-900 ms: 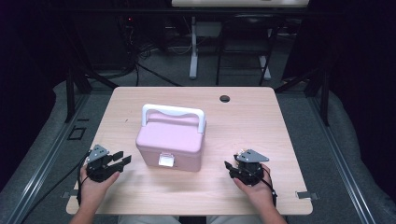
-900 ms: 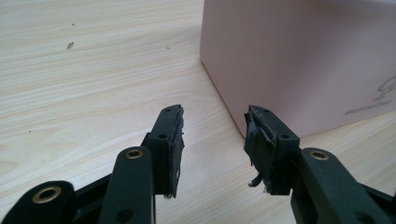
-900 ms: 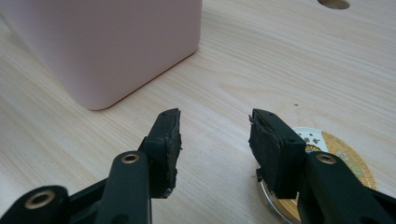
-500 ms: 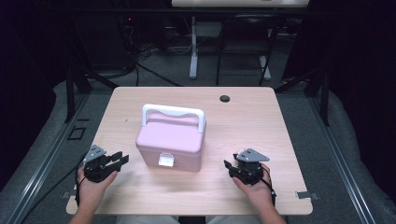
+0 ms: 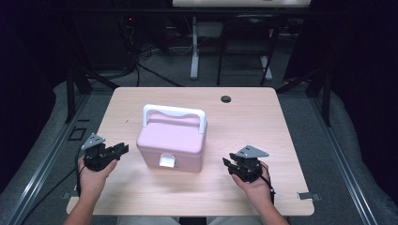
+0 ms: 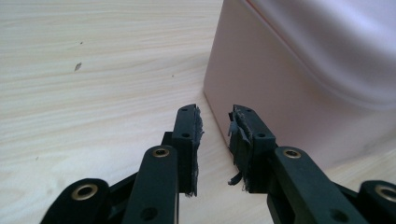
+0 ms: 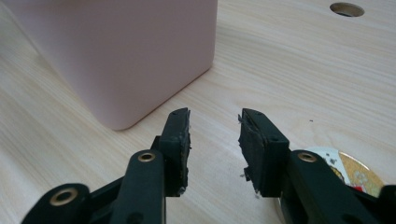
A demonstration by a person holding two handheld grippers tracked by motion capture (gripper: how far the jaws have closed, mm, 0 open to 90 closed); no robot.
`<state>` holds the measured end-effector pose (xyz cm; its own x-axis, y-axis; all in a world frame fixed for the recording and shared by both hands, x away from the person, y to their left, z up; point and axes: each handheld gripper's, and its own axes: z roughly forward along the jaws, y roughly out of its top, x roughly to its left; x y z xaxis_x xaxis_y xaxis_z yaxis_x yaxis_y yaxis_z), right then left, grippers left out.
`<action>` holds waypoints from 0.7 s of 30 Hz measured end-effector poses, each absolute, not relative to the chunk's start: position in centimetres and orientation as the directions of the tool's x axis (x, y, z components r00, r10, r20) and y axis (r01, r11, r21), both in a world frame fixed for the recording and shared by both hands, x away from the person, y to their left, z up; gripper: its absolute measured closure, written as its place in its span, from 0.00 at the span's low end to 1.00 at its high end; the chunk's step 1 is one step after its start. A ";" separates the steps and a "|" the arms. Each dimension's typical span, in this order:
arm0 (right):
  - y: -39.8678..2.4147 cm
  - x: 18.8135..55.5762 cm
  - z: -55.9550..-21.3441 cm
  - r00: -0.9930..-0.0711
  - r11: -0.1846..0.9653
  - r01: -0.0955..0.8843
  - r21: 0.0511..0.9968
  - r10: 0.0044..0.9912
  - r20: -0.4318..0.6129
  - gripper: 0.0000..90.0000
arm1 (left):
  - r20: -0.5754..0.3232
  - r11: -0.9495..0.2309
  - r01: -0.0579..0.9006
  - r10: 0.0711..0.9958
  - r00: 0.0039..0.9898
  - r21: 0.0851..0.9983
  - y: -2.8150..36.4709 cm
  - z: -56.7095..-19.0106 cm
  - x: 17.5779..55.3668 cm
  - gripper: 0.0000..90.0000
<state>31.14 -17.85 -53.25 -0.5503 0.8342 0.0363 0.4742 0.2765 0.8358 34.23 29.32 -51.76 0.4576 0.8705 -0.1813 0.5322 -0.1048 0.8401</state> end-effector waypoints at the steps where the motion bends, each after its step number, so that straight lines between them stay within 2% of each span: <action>1: -17.8 31.1 -53.3 -0.550 0.277 0.474 0.836 0.834 0.036 0.71 | -0.181 -0.105 0.531 0.869 0.460 0.841 29.1 -51.7 34.6 0.80; 10: -17.1 32.7 -52.1 -0.544 0.250 0.465 0.849 0.837 0.051 0.71 | -0.193 -0.095 0.525 0.863 0.467 0.845 27.8 -51.8 36.2 0.82; 21: -15.9 32.9 -53.8 -0.564 0.243 0.462 0.853 0.823 0.071 0.74 | -0.174 -0.137 0.499 0.832 0.527 0.856 26.3 -52.6 35.5 0.85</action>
<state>32.85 -15.90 -53.77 -0.5639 0.8228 0.0708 0.4621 0.2433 0.8528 35.46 26.32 -52.60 0.5268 0.8319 -0.1743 0.4989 -0.1366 0.8558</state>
